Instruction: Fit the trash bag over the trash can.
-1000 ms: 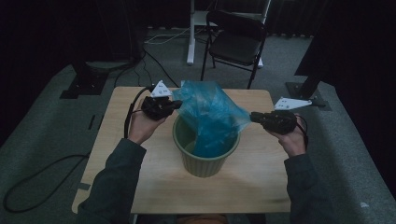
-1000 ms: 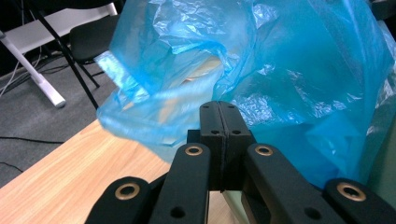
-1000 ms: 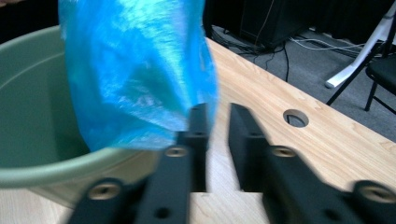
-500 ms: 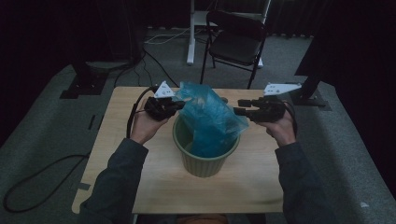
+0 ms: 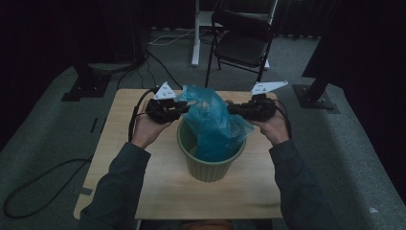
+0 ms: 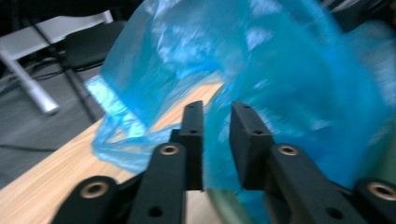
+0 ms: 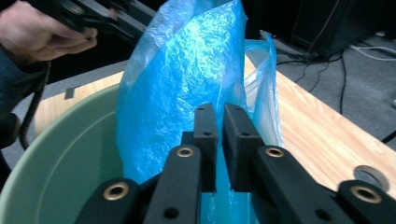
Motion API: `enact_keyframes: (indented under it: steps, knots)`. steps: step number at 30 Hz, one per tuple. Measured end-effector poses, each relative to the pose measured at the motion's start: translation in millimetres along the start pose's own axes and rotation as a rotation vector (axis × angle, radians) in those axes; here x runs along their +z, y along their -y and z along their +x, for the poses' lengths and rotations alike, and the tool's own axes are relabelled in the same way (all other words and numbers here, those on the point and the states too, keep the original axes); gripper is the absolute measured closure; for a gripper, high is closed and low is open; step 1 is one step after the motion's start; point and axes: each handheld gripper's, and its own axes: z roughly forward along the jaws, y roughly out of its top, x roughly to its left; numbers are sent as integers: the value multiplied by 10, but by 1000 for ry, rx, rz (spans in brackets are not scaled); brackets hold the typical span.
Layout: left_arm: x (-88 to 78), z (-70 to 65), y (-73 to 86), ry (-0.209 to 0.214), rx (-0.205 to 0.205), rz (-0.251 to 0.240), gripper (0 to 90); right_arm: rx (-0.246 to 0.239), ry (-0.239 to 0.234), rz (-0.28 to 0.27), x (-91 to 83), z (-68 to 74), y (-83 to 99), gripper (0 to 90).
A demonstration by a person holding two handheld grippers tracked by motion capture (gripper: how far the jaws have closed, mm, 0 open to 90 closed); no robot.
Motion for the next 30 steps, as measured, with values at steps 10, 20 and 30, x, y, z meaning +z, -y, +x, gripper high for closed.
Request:
enact_keyframes:
  steps: [10, 20, 30]
  knots:
    - [266, -97, -278, 65, 13, 59, 608, -26, -8, -8, 3, 33, 2, 899]
    - [129, -82, -168, -20, 30, 63, 899, -16, 22, -2, -200, -33, 162, 899]
    - [-154, -148, 183, -26, 36, 42, 898, -25, 4, 9, -383, 73, 394, 900]
